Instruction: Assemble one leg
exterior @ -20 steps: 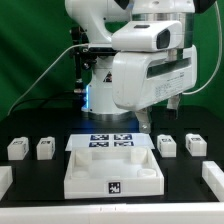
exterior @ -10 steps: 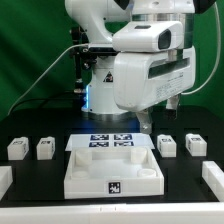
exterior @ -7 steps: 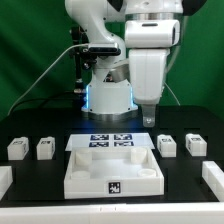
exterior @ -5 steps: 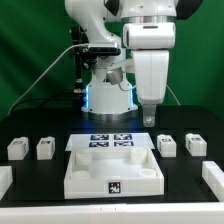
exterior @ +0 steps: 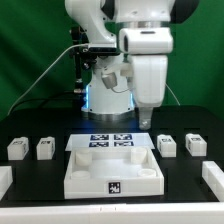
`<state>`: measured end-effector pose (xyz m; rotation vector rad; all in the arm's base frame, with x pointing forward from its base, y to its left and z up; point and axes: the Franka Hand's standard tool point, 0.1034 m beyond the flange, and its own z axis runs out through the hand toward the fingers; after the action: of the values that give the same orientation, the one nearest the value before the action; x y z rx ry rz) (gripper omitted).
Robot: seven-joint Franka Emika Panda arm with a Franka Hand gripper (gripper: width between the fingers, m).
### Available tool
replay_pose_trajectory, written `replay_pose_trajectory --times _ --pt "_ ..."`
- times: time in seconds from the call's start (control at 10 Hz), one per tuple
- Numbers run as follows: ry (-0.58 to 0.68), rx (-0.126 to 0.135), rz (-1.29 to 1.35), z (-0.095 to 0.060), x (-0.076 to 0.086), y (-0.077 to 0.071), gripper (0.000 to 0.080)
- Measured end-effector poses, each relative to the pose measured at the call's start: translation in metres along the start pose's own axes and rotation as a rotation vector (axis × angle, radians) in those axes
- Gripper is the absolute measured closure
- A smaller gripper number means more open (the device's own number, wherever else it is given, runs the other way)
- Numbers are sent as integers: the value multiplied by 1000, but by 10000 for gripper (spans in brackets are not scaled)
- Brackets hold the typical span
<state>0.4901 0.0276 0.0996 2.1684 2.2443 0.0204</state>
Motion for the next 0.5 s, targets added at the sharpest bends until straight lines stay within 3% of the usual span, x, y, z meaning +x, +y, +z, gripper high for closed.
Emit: replay_pose_trajectory --times 0.1,0.2,0.3,0.5 --pt "0 15 -27 8 -14 -24 150" --pt "2 20 -48 15 -24 -36 150" --pt "7 10 -102 26 -34 -45 150" --pt "20 30 -90 50 -37 -55 150"
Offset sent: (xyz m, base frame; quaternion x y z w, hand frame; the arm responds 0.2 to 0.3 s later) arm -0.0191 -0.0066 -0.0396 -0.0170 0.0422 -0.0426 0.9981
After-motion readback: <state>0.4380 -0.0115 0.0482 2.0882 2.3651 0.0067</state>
